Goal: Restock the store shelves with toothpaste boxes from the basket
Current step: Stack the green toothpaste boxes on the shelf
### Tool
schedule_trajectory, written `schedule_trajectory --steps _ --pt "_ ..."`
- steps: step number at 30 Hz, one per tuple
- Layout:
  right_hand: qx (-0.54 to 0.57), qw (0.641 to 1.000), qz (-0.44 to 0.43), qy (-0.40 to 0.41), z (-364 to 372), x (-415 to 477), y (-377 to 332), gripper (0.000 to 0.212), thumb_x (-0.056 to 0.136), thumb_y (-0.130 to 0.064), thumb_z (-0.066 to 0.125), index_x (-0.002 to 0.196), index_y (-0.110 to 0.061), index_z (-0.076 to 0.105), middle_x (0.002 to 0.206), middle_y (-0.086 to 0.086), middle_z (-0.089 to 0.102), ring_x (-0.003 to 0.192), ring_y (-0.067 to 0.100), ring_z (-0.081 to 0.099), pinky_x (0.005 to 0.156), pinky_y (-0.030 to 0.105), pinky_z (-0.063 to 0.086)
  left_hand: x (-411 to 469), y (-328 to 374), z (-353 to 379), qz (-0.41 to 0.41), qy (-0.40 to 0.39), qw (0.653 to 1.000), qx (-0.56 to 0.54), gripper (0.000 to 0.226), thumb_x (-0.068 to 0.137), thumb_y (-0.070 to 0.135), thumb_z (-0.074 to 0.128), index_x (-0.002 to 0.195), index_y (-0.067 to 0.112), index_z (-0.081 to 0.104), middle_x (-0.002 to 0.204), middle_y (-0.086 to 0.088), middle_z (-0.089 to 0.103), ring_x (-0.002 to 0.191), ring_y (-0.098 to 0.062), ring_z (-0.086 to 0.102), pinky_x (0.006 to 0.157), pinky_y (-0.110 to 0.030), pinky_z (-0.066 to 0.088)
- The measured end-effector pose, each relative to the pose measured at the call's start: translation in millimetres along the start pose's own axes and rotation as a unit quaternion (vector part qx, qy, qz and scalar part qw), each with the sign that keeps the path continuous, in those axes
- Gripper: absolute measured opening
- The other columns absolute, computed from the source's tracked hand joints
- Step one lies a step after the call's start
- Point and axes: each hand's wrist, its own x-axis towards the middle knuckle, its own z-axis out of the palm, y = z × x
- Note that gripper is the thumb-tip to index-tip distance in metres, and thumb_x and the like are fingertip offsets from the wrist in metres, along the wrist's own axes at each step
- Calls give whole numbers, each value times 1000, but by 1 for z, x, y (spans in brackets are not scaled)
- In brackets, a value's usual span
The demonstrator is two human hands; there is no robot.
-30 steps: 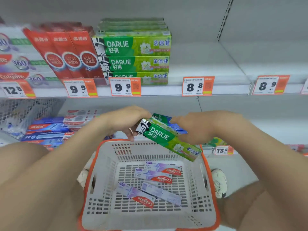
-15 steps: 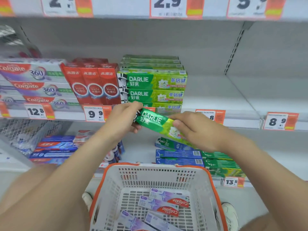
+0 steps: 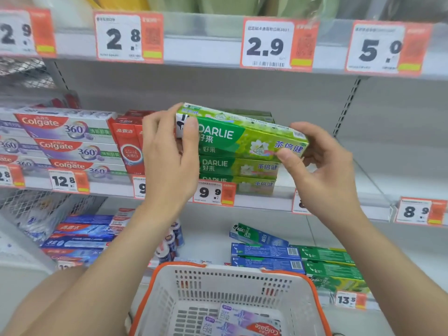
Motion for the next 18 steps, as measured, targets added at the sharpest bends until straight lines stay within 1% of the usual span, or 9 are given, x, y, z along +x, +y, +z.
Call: schedule_trajectory --steps 2,3,5,6,9,11,13,15,18 --pt "1 999 -11 31 2 10 3 38 94 -22 78 129 -26 65 103 -13 71 79 13 59 82 42 53 10 -3 1 50 40 997 43 34 107 22 46 135 10 62 129 -11 55 121 -17 49 107 -36 40" --pt "-2 999 -12 41 3 16 6 39 94 -22 78 131 -25 65 104 -16 69 79 10 58 84 41 53 13 -6 2 61 52 994 70 34 102 16 48 134 9 61 130 -12 55 120 -23 49 105 -38 39" --pt "-20 999 -2 43 4 29 14 40 95 -26 77 133 -25 65 105 -20 67 81 4 57 88 39 53 16 -15 5 69 36 990 115 44 92 7 51 135 8 58 134 -14 55 123 -30 49 103 -41 38" --pt "-32 999 5 33 5 35 19 41 95 -28 77 134 -26 65 105 -21 67 82 2 58 90 39 53 16 -20 6 72 15 989 130 49 88 5 52 137 7 56 137 -14 54 126 -32 48 106 -43 37" --pt "-46 998 38 -11 6 51 28 43 95 -31 77 136 -29 63 106 -17 71 90 2 64 90 42 54 15 -29 11 75 -38 983 165 55 86 11 51 141 6 52 143 -13 54 138 -34 43 119 -53 30" --pt "-26 997 63 -27 9 59 30 49 93 -31 79 138 -27 60 107 -10 76 94 5 68 88 37 54 14 -29 16 63 -59 981 175 54 90 18 52 143 11 51 144 -8 55 143 -32 39 123 -55 23" --pt "-9 997 72 -35 13 63 31 53 91 -29 81 139 -23 58 108 -7 77 94 6 70 87 34 55 13 -28 21 54 -70 980 180 50 96 28 52 145 14 49 145 -4 56 146 -30 35 122 -57 21" --pt "5 997 68 -39 16 65 33 53 91 -26 81 138 -19 59 110 -6 77 94 6 71 88 35 58 14 -29 23 49 -64 978 193 48 100 36 52 144 16 48 143 -3 55 145 -30 35 119 -58 23" --pt "9 996 60 -63 15 62 40 55 93 -22 80 143 -25 57 113 0 75 98 13 74 92 36 60 16 -34 24 43 -48 977 204 47 104 40 52 144 17 46 143 -3 53 142 -30 36 116 -57 25"
